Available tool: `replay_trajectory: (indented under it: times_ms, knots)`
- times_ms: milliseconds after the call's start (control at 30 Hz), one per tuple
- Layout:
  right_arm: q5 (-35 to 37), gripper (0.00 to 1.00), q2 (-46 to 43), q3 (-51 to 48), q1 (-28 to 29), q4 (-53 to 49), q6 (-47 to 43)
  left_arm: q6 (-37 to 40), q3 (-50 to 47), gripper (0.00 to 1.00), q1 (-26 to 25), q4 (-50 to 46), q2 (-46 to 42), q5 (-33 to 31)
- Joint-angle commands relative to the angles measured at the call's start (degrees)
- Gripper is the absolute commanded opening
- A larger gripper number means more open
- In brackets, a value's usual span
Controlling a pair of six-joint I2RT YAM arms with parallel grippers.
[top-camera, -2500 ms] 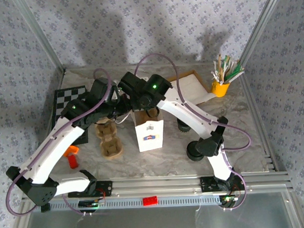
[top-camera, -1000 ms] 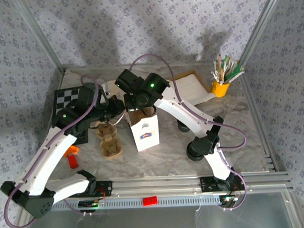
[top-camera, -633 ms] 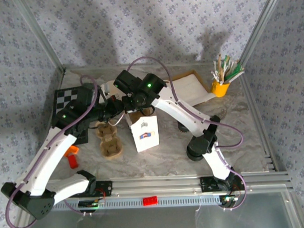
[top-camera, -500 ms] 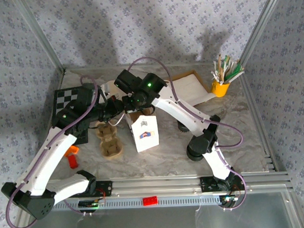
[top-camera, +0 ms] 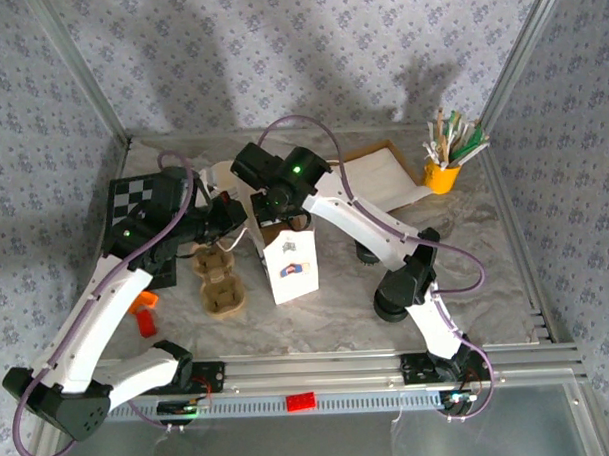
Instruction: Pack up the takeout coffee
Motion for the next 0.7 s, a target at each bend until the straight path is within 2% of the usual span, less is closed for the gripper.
replay_trajectory:
  times_ms: [0,167,367,500,567,667]
  knots:
    - [1.0,0.00,-0.6,1.5,-0.3,-1.6,-0.8,0.8,2.2,0.00,0.2,-0.8,-0.9,2.9]
    - [-1.6,0.00,1.7,3.0,-0.2,-0.8,-1.7,0.4,1.8,0.00,0.2,0.8,-0.6,4.3]
    - [-0.8,0.00,2.3,1.1,-1.1,-0.4,-1.2,1.3,2.9,0.00,0.3,-0.7,-0.5,3.6]
    - [2.0,0.00,2.4,0.9,-1.1,-1.5,-0.9,1.2,2.9,0.00,0.3,-1.4,-0.8,2.5]
    - [5.5,0.00,2.6,1.4,-0.9,-1.7,-2.2,1.0,2.9,0.00,0.3,-1.3,-0.7,2.5]
    - [5.7,0.00,3.2,1.8,-0.7,-3.6,-1.9,0.6,2.7,0.00,0.2,-0.8,-0.8,2.9]
